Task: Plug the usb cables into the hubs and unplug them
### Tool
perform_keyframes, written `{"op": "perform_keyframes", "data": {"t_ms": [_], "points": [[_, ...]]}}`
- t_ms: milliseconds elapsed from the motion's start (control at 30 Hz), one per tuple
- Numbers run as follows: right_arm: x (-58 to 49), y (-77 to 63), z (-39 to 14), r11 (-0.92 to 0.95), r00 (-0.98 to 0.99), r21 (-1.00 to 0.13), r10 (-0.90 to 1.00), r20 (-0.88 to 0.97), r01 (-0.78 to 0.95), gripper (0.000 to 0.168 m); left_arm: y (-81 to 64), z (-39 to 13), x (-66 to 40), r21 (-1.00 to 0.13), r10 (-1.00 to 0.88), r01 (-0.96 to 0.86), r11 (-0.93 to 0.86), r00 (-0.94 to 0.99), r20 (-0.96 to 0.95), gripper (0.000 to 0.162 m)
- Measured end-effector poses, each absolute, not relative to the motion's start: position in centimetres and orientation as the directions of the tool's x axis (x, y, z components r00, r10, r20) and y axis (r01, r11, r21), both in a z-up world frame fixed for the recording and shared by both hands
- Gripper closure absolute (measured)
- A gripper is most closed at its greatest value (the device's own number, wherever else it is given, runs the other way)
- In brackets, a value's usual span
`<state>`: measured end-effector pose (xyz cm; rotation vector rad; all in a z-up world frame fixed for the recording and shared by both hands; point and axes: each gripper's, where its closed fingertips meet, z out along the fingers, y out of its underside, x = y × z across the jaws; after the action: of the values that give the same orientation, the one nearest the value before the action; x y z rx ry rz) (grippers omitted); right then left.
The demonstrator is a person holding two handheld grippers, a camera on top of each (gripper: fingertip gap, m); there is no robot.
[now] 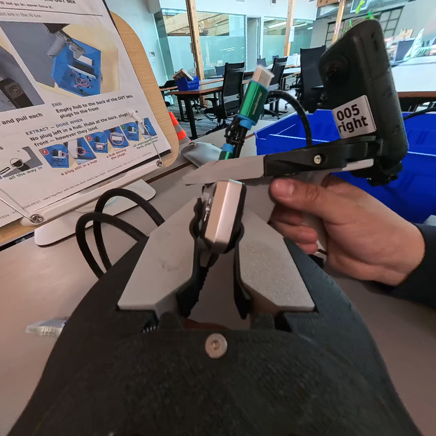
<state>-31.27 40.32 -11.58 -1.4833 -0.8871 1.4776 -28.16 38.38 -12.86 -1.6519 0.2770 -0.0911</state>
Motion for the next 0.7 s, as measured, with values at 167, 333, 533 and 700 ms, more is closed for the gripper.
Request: {"op": "perform_keyframes", "data": {"t_ms": [167, 333, 533, 700], "points": [[-31.3, 40.2, -12.4, -0.448, 0.024, -0.892, 0.893, -0.45, -0.059, 0.152, 38.7, -13.5, -28.1, -0.957, -0.184, -0.275, -0.09, 0.949, -0.255, 0.139], [-31.5, 39.8, -12.1, -0.477, 0.005, -0.877, 0.878, -0.478, -0.064, 0.152, 38.4, -13.1, -28.4, -0.927, -0.149, -0.368, -0.075, 0.923, -0.355, 0.142], [-30.6, 40.4, -11.5, -0.647, -0.084, -0.752, 0.762, -0.642, -0.124, 0.153, 39.1, -13.2, -27.6, -0.912, -0.128, -0.404, -0.072, 0.91, -0.394, 0.141], [-30.6, 40.2, -11.0, -0.636, -0.112, -0.762, 0.771, -0.627, -0.116, 0.153, 39.0, -12.8, -27.7, -0.927, -0.135, -0.372, -0.056, 0.922, -0.362, 0.141]]}}
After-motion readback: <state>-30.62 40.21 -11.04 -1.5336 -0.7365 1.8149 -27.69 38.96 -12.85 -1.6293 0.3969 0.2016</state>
